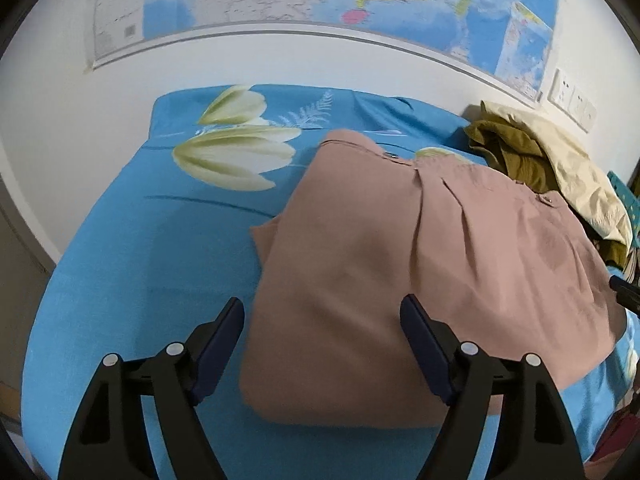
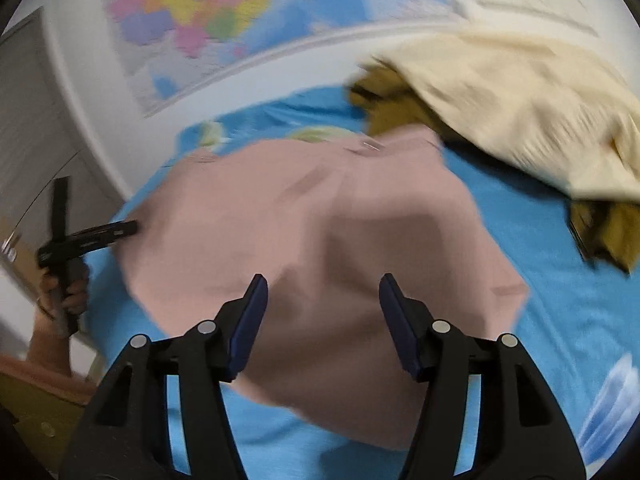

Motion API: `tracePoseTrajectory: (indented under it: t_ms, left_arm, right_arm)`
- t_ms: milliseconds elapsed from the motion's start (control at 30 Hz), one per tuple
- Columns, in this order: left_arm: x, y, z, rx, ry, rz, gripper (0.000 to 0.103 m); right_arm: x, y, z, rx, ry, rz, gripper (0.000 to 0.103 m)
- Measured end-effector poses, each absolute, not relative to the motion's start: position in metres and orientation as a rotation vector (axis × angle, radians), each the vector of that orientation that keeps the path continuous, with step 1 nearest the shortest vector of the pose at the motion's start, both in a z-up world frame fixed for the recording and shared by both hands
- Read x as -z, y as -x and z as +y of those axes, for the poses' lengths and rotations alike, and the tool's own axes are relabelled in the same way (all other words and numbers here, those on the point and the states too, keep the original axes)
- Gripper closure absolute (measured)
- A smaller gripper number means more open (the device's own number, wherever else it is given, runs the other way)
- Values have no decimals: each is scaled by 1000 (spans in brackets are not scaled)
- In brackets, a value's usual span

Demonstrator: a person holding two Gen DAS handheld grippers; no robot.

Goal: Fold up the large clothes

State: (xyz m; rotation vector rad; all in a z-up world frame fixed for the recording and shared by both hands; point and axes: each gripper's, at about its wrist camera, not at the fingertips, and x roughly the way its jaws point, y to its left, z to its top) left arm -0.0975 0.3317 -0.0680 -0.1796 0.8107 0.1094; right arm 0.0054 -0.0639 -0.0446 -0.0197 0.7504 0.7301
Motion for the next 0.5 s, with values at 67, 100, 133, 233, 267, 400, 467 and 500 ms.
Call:
tracePoseTrajectory:
  t_ms: [67, 100, 133, 233, 267, 400, 467, 500]
  left_arm:
    - [68, 102, 334, -120, 186, 811, 26]
    - [68, 105, 335, -120, 189, 807, 26]
    - [67, 109, 335, -116, 191, 801, 26]
    - [59, 119, 327, -119, 142, 762, 26]
    - [56, 121, 323, -112, 121, 746, 26]
    - [43, 117, 307, -67, 44, 715, 25]
    - [38, 102, 302, -62, -2, 715, 25]
    - [37, 94, 302, -52, -8, 722, 25]
  right_arm:
    - [37, 3, -44, -795, 69, 727, 41]
    - [34, 8, -31, -824, 100, 719, 41]
    - [33, 11, -22, -848, 122, 717, 40]
    - [32, 18, 1, -897, 176, 707, 39]
    - [33, 18, 4, -901, 181, 710, 37]
    - [32, 2, -5, -840, 154, 718, 37]
    - [30, -13, -21, -749, 137, 702, 35]
    - [29, -26, -35, -695, 100, 708, 32]
